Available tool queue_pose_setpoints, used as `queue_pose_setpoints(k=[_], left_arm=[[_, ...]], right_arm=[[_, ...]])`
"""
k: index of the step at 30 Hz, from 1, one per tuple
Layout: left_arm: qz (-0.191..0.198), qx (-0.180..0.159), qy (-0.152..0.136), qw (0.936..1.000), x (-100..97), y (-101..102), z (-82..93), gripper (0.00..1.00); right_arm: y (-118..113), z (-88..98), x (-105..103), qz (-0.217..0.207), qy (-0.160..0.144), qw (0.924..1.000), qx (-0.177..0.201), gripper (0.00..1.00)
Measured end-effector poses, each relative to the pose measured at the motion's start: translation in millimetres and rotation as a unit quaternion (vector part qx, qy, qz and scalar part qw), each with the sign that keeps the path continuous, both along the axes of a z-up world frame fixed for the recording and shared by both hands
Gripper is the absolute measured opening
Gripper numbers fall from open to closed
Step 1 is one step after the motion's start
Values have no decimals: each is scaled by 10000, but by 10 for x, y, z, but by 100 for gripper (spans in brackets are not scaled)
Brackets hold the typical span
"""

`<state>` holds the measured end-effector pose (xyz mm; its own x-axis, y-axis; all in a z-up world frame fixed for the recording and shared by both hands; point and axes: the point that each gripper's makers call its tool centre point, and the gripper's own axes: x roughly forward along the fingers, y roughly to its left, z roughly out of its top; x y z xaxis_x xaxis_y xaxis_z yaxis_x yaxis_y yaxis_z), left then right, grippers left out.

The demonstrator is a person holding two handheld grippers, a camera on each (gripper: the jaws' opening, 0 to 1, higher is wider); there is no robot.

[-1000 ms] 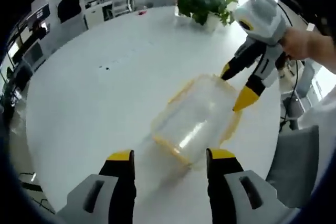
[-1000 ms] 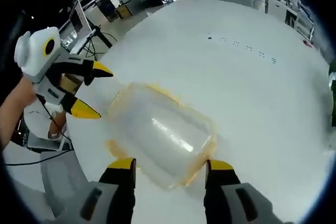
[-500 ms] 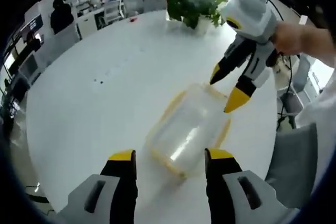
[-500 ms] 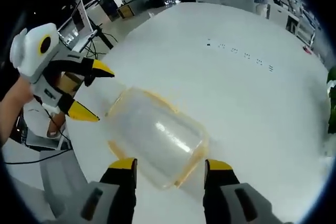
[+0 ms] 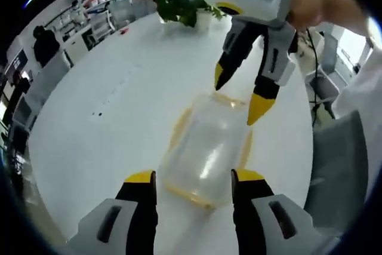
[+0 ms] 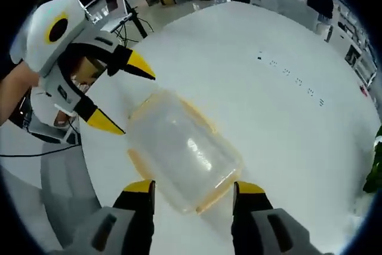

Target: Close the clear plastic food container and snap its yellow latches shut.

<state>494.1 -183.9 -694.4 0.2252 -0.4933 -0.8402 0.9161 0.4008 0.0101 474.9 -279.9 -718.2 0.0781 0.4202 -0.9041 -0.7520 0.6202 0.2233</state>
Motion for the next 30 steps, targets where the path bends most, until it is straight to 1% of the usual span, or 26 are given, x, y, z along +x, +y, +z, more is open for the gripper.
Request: queue_pose_setpoints(k=[2,3,5,7,8,9,11,13,16,17,18,19,22,23,26,27,30], left_arm=[[-64,-34,14,10000,0,-18,10,48],[-129,-42,3,9999,-2,-29,13,48],[-253,13,-22,9997,-5,-36,10,48],[-458,30,-14,9989,-27,-67,4,48],[-577,13,-64,9983,-34,-96,4,49],[-613,51,-78,9981,-35,-100,-6,50],[-771,73,-88,9970,-56,-123,-16,50],[-895,22,-114,9959,-70,-163,-13,50],[-965,-43,-98,9953,-85,-212,-16,52],[-1145,-215,-45,9932,-131,-283,2,52],[-1221,-328,-41,9920,-148,-324,16,52],[-1181,-274,-48,9926,-138,-305,8,53],[-1383,-217,-113,9901,-152,-322,-18,51],[-1404,-213,-113,9898,-155,-325,-22,51],[-1546,-248,-149,9876,-171,-348,-20,51],[-1582,-231,-179,9870,-166,-348,-22,50],[-1678,-169,-248,9854,-157,-341,-36,47]], right_arm=[[7,0,-11,137,-5,9999,-43,50],[24,2,-14,318,-29,9995,-35,49],[20,-3,-25,389,4,9992,-95,50],[48,1,-42,493,57,9988,-44,49],[51,-2,-36,547,29,9985,-75,49],[58,-2,-38,669,6,9977,-99,49],[76,-1,-63,761,52,9970,-105,48],[106,7,-50,870,7,9962,-54,48],[123,9,-49,1131,-51,9935,-74,47],[149,11,-50,1224,-66,9925,-11,47],[165,13,-50,1221,-61,9925,41,48],[170,8,-53,1216,-2,9926,61,47],[169,2,-29,1297,-61,9915,53,46],[188,6,-31,1367,-84,9905,114,45],[176,-5,5,1571,-222,9873,41,43],[188,-1,13,1660,-272,9857,72,41],[210,7,21,1728,-300,9844,119,40]])
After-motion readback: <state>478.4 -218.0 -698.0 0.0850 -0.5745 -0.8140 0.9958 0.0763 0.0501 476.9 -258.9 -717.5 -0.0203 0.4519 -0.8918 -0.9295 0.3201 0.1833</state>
